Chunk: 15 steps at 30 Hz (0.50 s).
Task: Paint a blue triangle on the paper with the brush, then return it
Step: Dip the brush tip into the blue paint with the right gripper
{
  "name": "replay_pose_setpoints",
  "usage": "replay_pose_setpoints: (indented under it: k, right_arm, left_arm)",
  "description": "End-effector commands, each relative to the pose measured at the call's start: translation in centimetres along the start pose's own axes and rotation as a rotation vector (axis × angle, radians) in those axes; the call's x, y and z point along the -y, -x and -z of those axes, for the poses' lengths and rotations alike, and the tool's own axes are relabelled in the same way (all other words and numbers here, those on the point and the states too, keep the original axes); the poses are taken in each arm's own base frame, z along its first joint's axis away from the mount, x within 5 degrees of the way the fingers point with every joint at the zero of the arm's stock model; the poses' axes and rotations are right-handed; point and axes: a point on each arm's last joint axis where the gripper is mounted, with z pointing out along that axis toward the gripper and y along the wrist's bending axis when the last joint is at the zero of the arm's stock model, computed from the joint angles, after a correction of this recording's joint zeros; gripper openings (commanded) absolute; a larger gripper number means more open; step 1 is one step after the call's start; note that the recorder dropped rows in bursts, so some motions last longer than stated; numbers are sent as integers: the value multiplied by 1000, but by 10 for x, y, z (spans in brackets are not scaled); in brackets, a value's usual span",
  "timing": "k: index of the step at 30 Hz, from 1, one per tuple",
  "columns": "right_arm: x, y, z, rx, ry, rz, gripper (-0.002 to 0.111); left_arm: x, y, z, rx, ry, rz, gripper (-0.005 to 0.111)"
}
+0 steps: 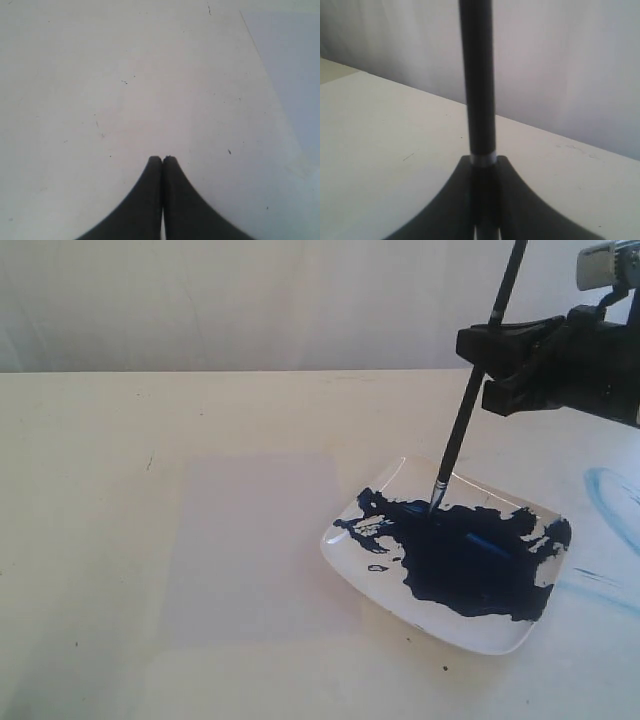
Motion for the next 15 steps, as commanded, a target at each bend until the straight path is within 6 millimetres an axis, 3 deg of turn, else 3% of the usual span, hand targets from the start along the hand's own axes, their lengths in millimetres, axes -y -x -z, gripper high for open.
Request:
replay_pose_setpoints:
  k: [1,15]
  right_arm:
    - [10,-8,4,4,47,-6,0]
    - [21,-19,3,1,52,-24,0]
  left_arm:
    - [0,-1,0,-2,-6,2,0]
    - [0,-1,0,-2,-6,2,0]
